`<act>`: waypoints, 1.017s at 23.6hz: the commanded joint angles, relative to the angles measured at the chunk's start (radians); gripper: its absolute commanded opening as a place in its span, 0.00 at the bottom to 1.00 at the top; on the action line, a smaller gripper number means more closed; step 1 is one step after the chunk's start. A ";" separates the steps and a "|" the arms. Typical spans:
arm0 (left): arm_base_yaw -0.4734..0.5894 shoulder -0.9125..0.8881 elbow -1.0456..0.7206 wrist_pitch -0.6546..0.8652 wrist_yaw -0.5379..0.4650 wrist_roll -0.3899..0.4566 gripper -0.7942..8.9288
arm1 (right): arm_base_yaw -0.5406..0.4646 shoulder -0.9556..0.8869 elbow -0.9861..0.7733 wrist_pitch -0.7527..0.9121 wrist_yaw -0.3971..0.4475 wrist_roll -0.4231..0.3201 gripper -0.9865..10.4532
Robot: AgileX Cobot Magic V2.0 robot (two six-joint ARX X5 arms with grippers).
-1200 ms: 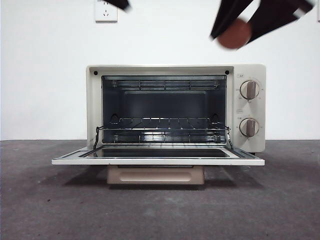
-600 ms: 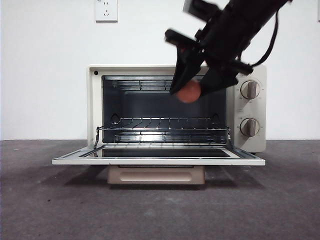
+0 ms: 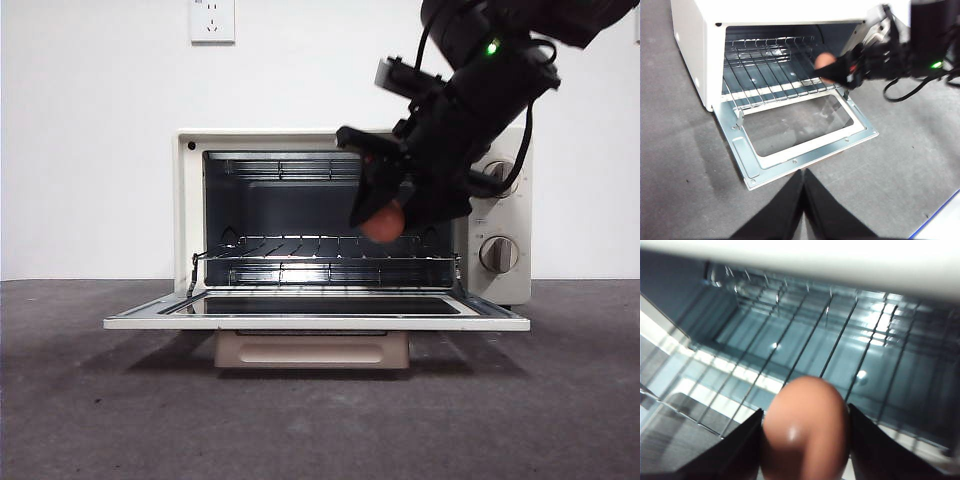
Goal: Eggoven
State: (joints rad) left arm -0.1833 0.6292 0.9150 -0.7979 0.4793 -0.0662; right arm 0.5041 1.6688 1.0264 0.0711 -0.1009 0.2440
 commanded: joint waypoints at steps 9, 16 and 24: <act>0.001 0.004 0.010 0.005 0.008 -0.018 0.09 | 0.009 0.064 0.022 0.063 0.003 0.037 0.09; 0.001 0.004 0.010 0.005 0.008 -0.018 0.09 | 0.017 0.064 0.022 0.062 -0.003 0.064 0.22; 0.001 0.004 0.010 0.004 0.008 -0.024 0.09 | 0.017 0.064 0.022 0.062 0.017 0.090 0.29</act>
State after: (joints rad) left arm -0.1833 0.6281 0.9150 -0.7990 0.4793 -0.0818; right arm 0.5144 1.7138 1.0264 0.1219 -0.0853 0.3218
